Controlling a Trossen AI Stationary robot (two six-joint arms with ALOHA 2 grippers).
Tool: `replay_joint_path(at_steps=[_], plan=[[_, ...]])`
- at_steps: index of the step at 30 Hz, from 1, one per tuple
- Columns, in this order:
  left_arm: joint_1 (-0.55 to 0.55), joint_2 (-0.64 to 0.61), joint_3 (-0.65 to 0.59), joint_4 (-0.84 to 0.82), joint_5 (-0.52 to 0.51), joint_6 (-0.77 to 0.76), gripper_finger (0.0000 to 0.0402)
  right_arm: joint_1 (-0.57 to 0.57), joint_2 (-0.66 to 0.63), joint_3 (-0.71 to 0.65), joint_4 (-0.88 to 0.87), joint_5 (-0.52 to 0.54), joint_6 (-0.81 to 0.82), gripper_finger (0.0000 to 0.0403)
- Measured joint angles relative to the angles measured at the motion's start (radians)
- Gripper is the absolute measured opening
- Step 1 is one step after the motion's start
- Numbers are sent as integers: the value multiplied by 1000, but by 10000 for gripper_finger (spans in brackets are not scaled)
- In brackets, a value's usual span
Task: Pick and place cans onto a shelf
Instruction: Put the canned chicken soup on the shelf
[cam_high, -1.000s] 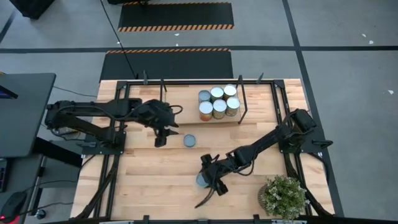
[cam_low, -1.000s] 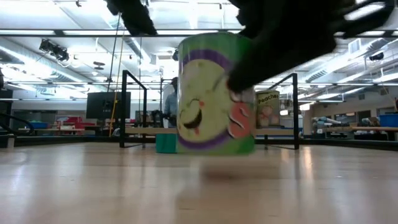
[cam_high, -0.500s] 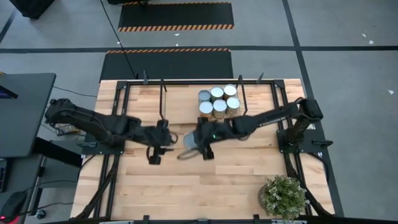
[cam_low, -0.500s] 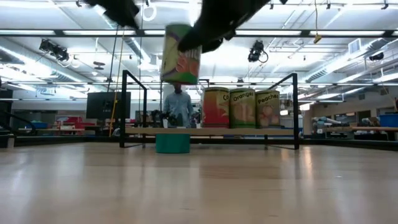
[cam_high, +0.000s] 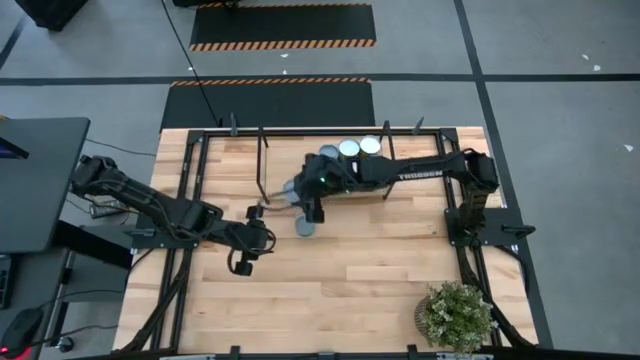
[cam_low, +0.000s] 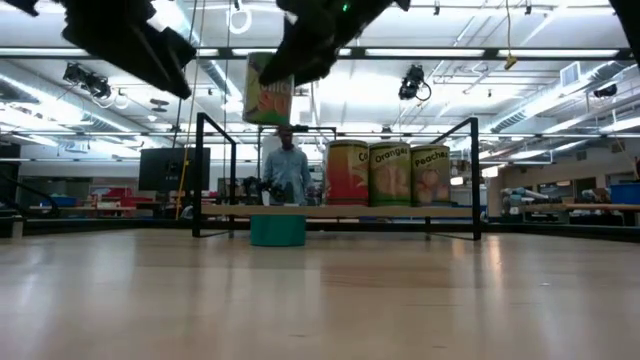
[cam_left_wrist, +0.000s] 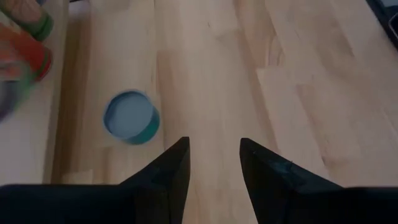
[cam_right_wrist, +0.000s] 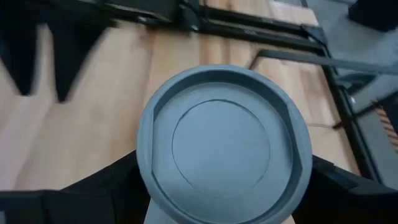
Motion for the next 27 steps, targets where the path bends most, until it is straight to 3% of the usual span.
replay_joint_path(at_steps=[7,16,27], plan=[[0,-122,-139,111,0,-9,146,-96,53,23,-31,17,15,303],[1,-289,-282,194,-34,-74,146,-142,149,21,-62,28,32,305],[1,-329,-313,228,-33,-107,146,-152,168,22,-60,4,33,323]])
